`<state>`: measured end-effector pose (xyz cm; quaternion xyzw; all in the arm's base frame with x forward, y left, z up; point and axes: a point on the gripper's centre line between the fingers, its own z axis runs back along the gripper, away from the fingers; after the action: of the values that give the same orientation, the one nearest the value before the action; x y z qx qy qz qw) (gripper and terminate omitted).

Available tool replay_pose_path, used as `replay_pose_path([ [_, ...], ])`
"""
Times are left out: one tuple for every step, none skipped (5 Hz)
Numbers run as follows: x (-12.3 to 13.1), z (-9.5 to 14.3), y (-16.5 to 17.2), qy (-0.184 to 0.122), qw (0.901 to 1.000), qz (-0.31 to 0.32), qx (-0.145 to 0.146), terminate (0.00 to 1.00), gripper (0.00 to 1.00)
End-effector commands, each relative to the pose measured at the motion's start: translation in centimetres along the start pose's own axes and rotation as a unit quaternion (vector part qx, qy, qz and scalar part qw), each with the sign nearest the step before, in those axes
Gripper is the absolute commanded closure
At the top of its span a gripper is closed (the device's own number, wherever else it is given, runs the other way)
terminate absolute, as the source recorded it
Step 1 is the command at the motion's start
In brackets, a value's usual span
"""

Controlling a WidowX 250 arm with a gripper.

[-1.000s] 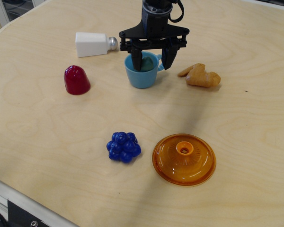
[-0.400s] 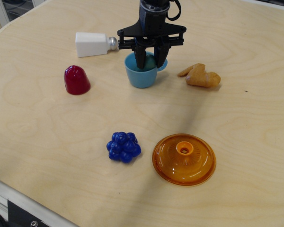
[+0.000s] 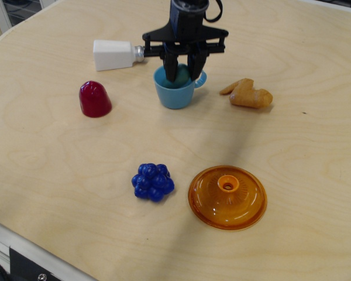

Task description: Take cucumber out of cup

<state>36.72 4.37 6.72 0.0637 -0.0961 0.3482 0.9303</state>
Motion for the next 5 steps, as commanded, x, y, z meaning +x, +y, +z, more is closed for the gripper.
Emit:
replay_pose_path([
  [-0.3, 4.6, 0.0, -0.051, 0.9982, 0.008, -0.031, 0.00, 1.00],
  [-1.8, 5.9, -0.3, -0.059, 0.9975, -0.005, -0.038, 0.00, 1.00],
  [-3.5, 6.9, 0.2, -0.067, 0.9961, -0.025, -0.050, 0.00, 1.00],
  [-5.1, 7.0, 1.0, -0.066, 0.9962, -0.029, -0.048, 0.00, 1.00],
  [-6.6, 6.4, 2.2, -0.061, 0.9970, -0.025, -0.039, 0.00, 1.00],
])
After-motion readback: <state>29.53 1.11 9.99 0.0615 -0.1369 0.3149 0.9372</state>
